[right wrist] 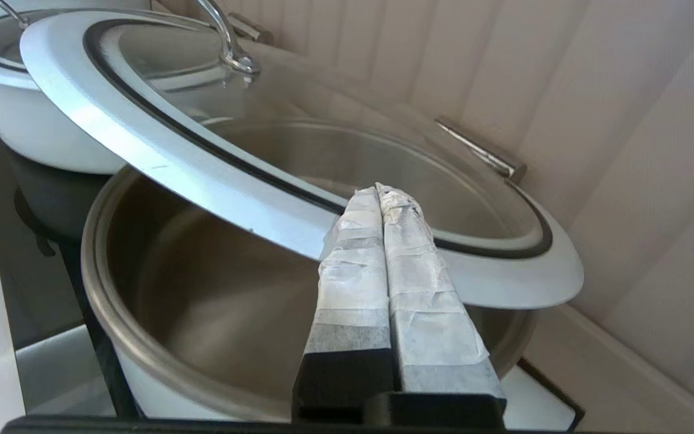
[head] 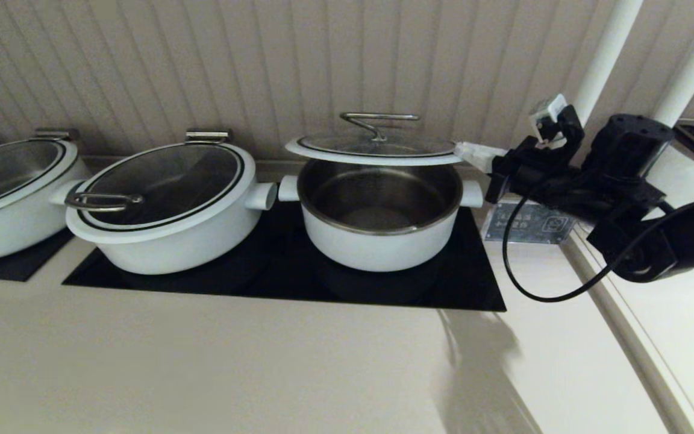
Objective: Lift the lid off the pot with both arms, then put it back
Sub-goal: Close the pot lid
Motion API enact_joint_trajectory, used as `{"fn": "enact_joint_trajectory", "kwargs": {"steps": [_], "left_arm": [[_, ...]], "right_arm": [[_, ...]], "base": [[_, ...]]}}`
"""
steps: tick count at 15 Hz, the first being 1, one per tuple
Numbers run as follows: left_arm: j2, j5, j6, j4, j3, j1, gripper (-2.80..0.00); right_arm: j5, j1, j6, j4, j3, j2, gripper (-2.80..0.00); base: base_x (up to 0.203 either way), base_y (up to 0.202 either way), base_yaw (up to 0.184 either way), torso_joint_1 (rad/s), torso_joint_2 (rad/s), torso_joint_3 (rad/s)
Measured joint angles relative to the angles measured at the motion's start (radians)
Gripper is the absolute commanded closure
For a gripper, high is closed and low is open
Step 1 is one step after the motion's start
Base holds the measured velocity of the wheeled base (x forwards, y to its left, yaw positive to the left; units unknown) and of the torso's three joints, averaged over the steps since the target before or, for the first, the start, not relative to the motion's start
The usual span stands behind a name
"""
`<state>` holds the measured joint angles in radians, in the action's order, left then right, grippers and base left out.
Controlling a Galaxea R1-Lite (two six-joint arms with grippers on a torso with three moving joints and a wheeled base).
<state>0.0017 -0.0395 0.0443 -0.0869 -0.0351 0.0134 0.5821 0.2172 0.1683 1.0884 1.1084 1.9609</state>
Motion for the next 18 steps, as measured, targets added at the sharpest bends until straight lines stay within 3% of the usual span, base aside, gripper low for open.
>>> {"fn": "enact_joint_trajectory", "kwargs": {"steps": [9,18], "left_arm": [[0.0,0.0,0.0,0.001,0.0,0.0,0.0],[0.0,-0.001,0.0,0.0,0.0,0.0,0.0]], "right_arm": [[0.0,0.0,0.002,0.093,-0.145,0.005,0.0],[-0.001,0.0,-0.001,0.218,-0.167,0.092,0.0]], "base": [[0.0,0.0,0.0,0.0,0.0,0.0],[0.0,0.0,0.0,0.0,0.0,0.0]]}}
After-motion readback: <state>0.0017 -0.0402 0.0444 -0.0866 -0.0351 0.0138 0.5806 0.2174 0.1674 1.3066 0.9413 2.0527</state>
